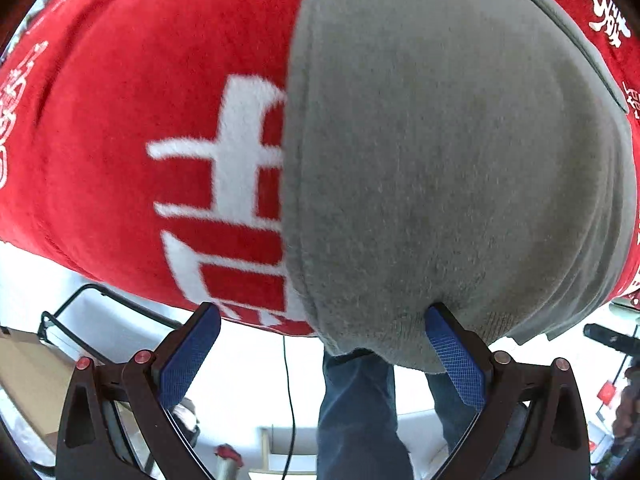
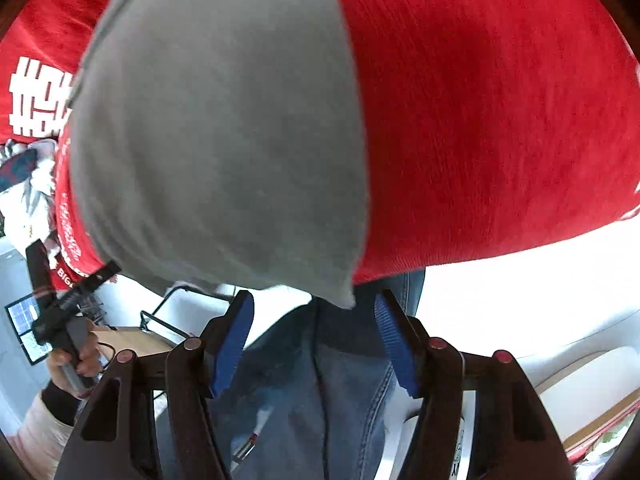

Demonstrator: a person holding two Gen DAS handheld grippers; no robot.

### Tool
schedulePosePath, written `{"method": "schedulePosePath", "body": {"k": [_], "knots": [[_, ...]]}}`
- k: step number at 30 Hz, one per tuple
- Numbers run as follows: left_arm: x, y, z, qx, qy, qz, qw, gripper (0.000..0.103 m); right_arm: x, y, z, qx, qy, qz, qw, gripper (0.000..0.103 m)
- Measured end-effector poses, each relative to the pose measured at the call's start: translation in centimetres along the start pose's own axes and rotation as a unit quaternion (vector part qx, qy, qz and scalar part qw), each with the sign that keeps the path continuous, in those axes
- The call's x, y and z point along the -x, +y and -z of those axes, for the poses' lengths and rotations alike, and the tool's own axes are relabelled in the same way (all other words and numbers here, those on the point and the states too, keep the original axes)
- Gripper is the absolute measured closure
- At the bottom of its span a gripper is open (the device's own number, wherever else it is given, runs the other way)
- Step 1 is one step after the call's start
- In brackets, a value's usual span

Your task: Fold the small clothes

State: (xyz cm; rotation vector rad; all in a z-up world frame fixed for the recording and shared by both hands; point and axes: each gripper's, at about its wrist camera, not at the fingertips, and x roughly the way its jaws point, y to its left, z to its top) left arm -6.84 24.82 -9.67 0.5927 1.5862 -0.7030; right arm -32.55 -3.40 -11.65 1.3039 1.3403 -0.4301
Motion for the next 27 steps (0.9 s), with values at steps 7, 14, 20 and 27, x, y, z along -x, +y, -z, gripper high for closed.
{"method": "schedulePosePath", "body": {"k": [7, 14, 20, 27], "knots": [[0.3, -1.2, 0.5, -0.02, -0.002, 0.028, 0.9994, 0.025, -1.9, 0.4, -0.9, 0.0, -0.014, -0.042, 0.999, 0.049], [3.1, -2.1, 0.9, -0.05, 0.005, 0.086, 0.995, 0.093, 1.5, 0.5, 0.3, -0.016, -0.029, -0.107, 0.994, 0.092], [9.8, -1.5, -1.5, -0.051, -0.044, 0.14, 0.9879, 0.093, 8.1, 2.2, -1.8, -0.02, -0.082, -0.209, 0.974, 0.092], [13.7, -2.6, -10.4, -0.049, -0.126, 0.131, 0.982, 0.093, 13.8, 4.7, -11.7, -0.008, -0.138, -0.252, 0.958, 0.092]]}}
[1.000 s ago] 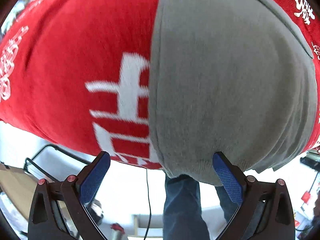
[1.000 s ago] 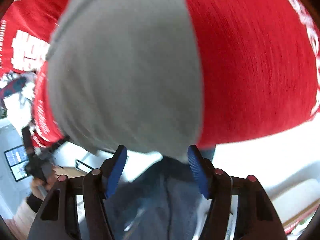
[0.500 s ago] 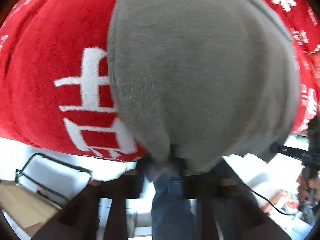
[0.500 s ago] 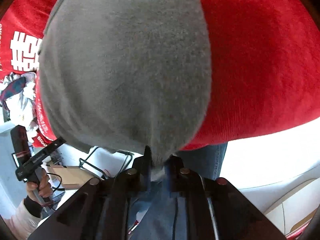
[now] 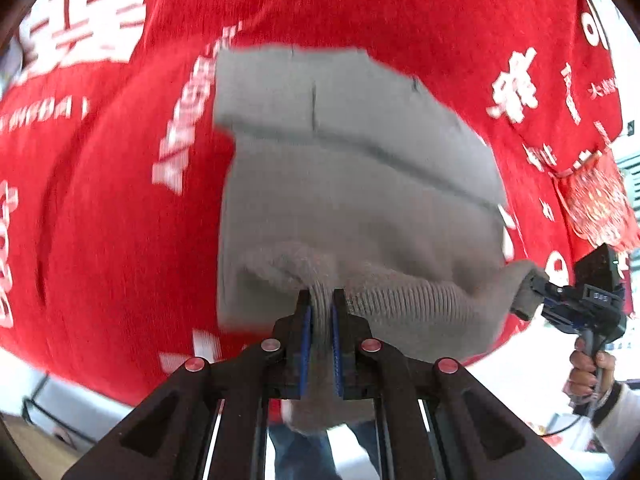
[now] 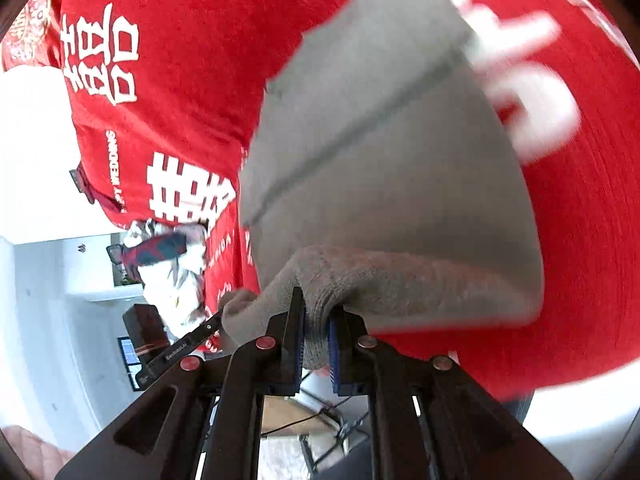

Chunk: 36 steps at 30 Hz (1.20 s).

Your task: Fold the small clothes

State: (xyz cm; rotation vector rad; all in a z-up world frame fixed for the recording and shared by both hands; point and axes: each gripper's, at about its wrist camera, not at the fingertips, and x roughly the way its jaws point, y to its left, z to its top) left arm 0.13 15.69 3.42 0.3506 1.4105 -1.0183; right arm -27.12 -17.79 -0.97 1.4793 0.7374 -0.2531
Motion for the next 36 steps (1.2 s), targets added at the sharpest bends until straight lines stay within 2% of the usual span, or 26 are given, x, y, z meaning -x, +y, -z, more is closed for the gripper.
{"method": "schedulePosePath", "body": {"k": [2, 6, 10, 11, 14, 15, 16, 17, 18, 19, 20, 21, 22, 25, 29, 34, 36], "knots": [[-1.3, -0.4, -3.3, 0.001, -0.014, -0.02, 0.9997, 0.093, -1.1, 0.2, -2.5, -0.004, -0.001, 0.009, 1.0, 0.092], [-2.8, -0.5, -7.8, 0.002, -0.026, -0.057, 0.9981, 0.093, -3.1, 0.6, -7.6, -0.024, 0.007, 0.03, 0.999, 0.092], [-3.4, -0.3, -10.0, -0.002, -0.024, -0.084, 0.9962, 0.093, -3.9, 0.5, -9.7, -0.04, 0.012, 0.038, 0.998, 0.092], [-3.6, -0.2, -10.5, 0.002, -0.02, -0.089, 0.9958, 0.092, -3.9, 0.4, -10.2, -0.047, 0.012, 0.036, 0.998, 0.088], [-4.3, 0.2, -11.3, 0.02, 0.006, -0.098, 0.995, 0.092, -3.4, 0.3, -11.4, -0.062, 0.019, 0.039, 0.997, 0.087], [-4.6, 0.3, -11.4, 0.022, 0.015, -0.101, 0.9945, 0.092, -3.1, 0.7, -11.9, -0.05, 0.023, 0.054, 0.997, 0.084], [-4.7, 0.2, -11.3, 0.022, 0.021, -0.106, 0.9939, 0.092, -2.9, 1.2, -12.1, -0.03, 0.025, 0.071, 0.997, 0.068], [-5.0, 0.1, -11.3, 0.021, 0.035, -0.122, 0.9917, 0.092, -3.0, 1.8, -12.4, -0.015, 0.027, 0.085, 0.996, 0.043], [-5.3, 0.1, -11.3, 0.02, 0.044, -0.132, 0.99, 0.088, -2.9, 2.9, -12.4, 0.022, 0.032, 0.111, 0.993, 0.035], [-5.5, 0.0, -11.2, 0.02, 0.051, -0.142, 0.9883, 0.063, -2.8, 3.4, -12.4, 0.046, 0.036, 0.124, 0.991, 0.034], [-5.7, -0.1, -11.1, 0.022, 0.052, -0.15, 0.9871, 0.042, -3.0, 3.9, -12.4, 0.069, 0.043, 0.137, 0.987, 0.034], [-5.7, -0.3, -11.1, 0.02, 0.042, -0.16, 0.986, 0.011, -3.4, 4.5, -12.4, 0.094, 0.049, 0.16, 0.981, 0.034], [-5.6, -0.5, -11.1, 0.018, 0.032, -0.169, 0.985, 0.006, -3.8, 5.1, -12.4, 0.121, 0.049, 0.192, 0.973, 0.034], [-6.2, -0.8, -11.2, 0.015, 0.034, -0.177, 0.9835, 0.006, -4.6, 5.3, -12.6, 0.146, 0.049, 0.228, 0.961, 0.034], [-7.9, -0.6, -11.1, -0.007, 0.054, -0.184, 0.9814, 0.006, -6.3, 4.6, -13.0, 0.147, 0.056, 0.252, 0.955, 0.034], [-10.3, 0.7, -11.0, -0.021, 0.09, -0.157, 0.9833, 0.006, -7.6, 4.0, -12.8, 0.14, 0.052, 0.279, 0.949, 0.034], [-10.9, 0.9, -11.1, -0.026, 0.1, -0.134, 0.9855, 0.022, -7.8, 4.2, -12.6, 0.146, 0.047, 0.289, 0.945, 0.034]]}}
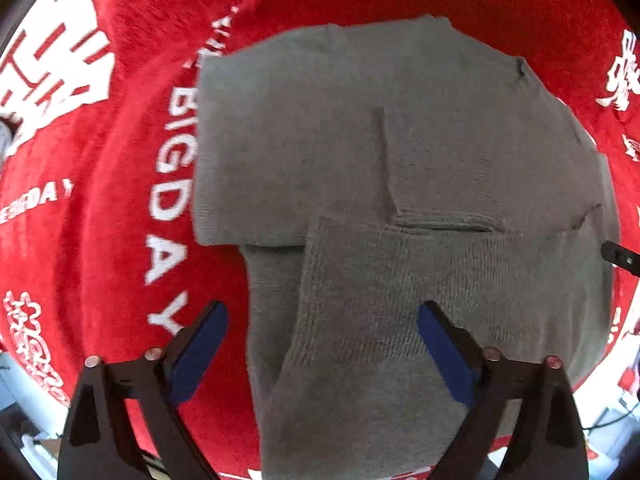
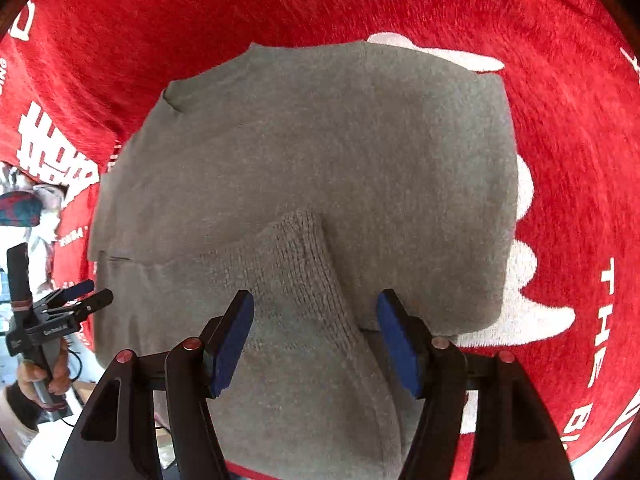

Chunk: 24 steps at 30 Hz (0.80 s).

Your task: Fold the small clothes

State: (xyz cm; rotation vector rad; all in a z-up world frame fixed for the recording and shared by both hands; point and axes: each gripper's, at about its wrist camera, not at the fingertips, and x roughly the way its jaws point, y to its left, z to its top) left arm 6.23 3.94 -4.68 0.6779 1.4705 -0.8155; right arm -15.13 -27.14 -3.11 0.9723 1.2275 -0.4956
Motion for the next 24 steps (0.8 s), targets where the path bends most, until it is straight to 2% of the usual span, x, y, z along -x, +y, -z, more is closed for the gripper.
{"method": "schedulePosePath", "body": {"k": [1, 3, 4, 5, 7, 11, 13, 18, 24], "knots": [[-0.2, -0.1, -0.1, -0.009, 0.006, 0.009, 0.9999, 0.035, 0.0, 0.2, 0.1, 0.001, -0.001, 0.01, 1.0, 0.037], [-0.2, -0.5, -0.1, -0.028, 0.003, 0.009, 0.9996, 0.054, 0.0, 0.7, 0.3, 0.005, -0.003, 0.028, 1.0, 0.063], [-0.1, -0.7, -0.1, -0.038, 0.0, 0.01, 0.9992, 0.071, 0.1, 1.0, 0.4, 0.009, -0.002, 0.034, 0.999, 0.096], [0.2, -0.8, -0.1, -0.048, -0.003, 0.009, 0.9988, 0.081, 0.2, 1.3, 0.5, 0.01, -0.001, 0.035, 0.999, 0.096], [1.0, -0.3, -0.1, -0.051, -0.01, 0.024, 0.9984, 0.09, 1.0, 2.3, 1.0, 0.024, -0.005, 0.033, 0.999, 0.097], [4.0, 1.5, 0.1, -0.029, -0.029, 0.071, 0.9966, 0.095, 4.0, 4.1, 2.1, 0.048, -0.022, 0.023, 0.998, 0.097], [5.8, 1.9, 0.3, -0.031, -0.041, 0.089, 0.9947, 0.095, 5.6, 4.5, 2.2, 0.052, -0.032, 0.015, 0.998, 0.097], [8.9, 1.1, 0.2, -0.056, -0.066, 0.094, 0.9919, 0.095, 7.8, 4.7, 1.5, 0.044, -0.054, 0.016, 0.997, 0.096], [11.9, -0.1, -4.0, -0.06, -0.125, 0.092, 0.986, 0.095, 10.8, 5.6, -2.9, 0.052, -0.113, 0.029, 0.992, 0.097]]}}
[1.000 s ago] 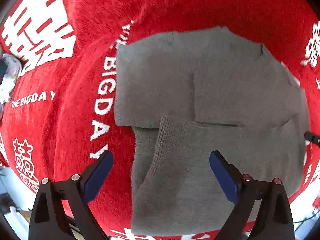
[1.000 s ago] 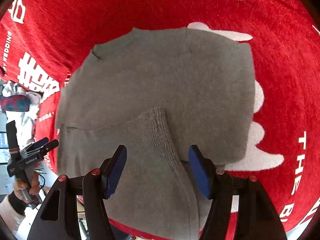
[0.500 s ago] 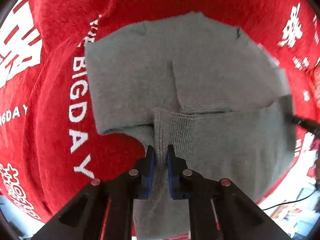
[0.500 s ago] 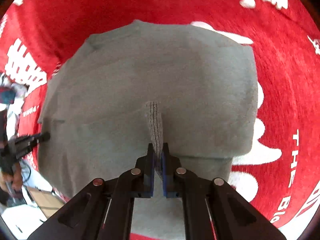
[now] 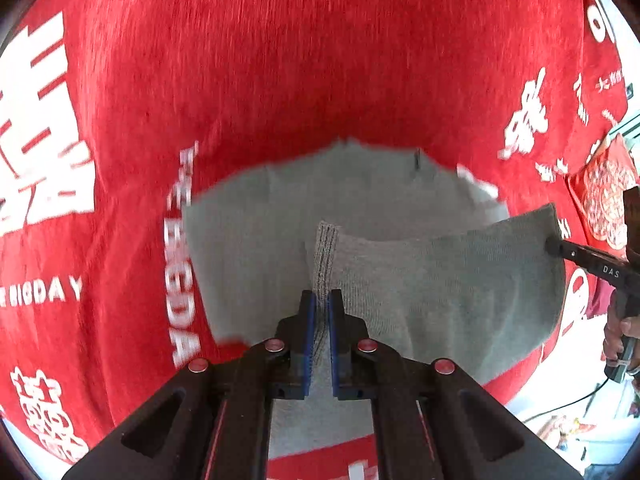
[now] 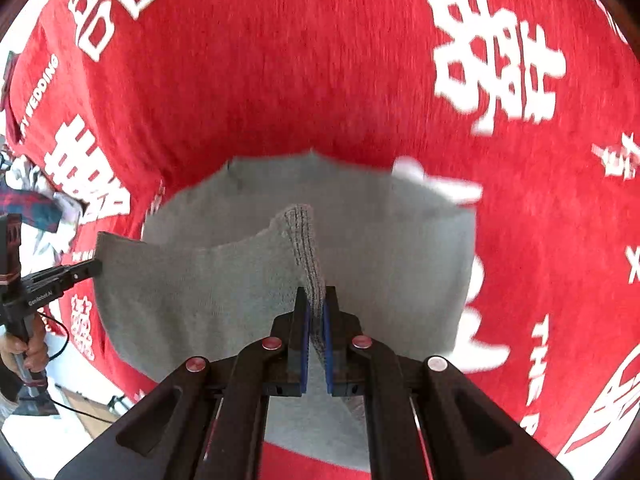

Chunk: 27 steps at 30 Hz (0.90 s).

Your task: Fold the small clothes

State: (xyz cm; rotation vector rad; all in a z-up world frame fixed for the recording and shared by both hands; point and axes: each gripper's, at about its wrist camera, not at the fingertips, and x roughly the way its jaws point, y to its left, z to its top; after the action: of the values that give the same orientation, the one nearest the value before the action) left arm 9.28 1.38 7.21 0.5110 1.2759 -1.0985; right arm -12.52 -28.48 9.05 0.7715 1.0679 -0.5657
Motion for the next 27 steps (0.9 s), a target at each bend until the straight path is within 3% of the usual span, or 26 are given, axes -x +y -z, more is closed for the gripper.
{"method": "schedulePosePath", "body": {"k": [4, 6, 13, 18, 19, 21, 23, 24, 27], "knots": [[-1.2, 0.4, -4.0, -0.002, -0.033, -0.018, 0.9993, 0.095, -1.8, -1.8, -4.1, -0.007, -0.018, 0.007, 1.0, 0.097], [-3.1, 0.7, -5.6, -0.006, -0.039, -0.044, 0.9982, 0.095, -3.7, -2.7, -5.3, -0.017, -0.014, 0.015, 1.0, 0.097], [-13.2, 2.2, -7.8, 0.014, 0.015, -0.106, 0.9942, 0.095, -13.9, -6.7, -6.3, -0.078, 0.052, 0.033, 0.995, 0.097], [-15.0, 2.4, -7.9, 0.014, 0.023, -0.13, 0.9912, 0.095, -14.8, -7.7, -6.0, -0.11, 0.05, 0.032, 0.992, 0.096], [-15.0, 2.4, -7.9, 0.013, 0.025, -0.132, 0.9908, 0.095, -14.7, -7.8, -6.0, -0.113, 0.052, 0.041, 0.991, 0.089], [-14.5, 2.3, -8.1, 0.014, 0.033, -0.15, 0.988, 0.085, -14.2, -8.1, -6.0, -0.117, 0.052, 0.059, 0.99, 0.08], [-13.5, 2.5, -8.2, 0.02, 0.032, -0.175, 0.9839, 0.055, -13.2, -8.5, -5.9, -0.13, 0.049, 0.077, 0.987, 0.079], [-12.8, 2.6, -8.1, 0.024, 0.028, -0.184, 0.9823, 0.05, -12.6, -8.6, -5.7, -0.139, 0.047, 0.082, 0.986, 0.079], [-10.8, 2.3, -7.3, 0.021, 0.031, -0.182, 0.9826, 0.05, -10.2, -8.0, -4.6, -0.138, 0.033, 0.079, 0.987, 0.078]]}}
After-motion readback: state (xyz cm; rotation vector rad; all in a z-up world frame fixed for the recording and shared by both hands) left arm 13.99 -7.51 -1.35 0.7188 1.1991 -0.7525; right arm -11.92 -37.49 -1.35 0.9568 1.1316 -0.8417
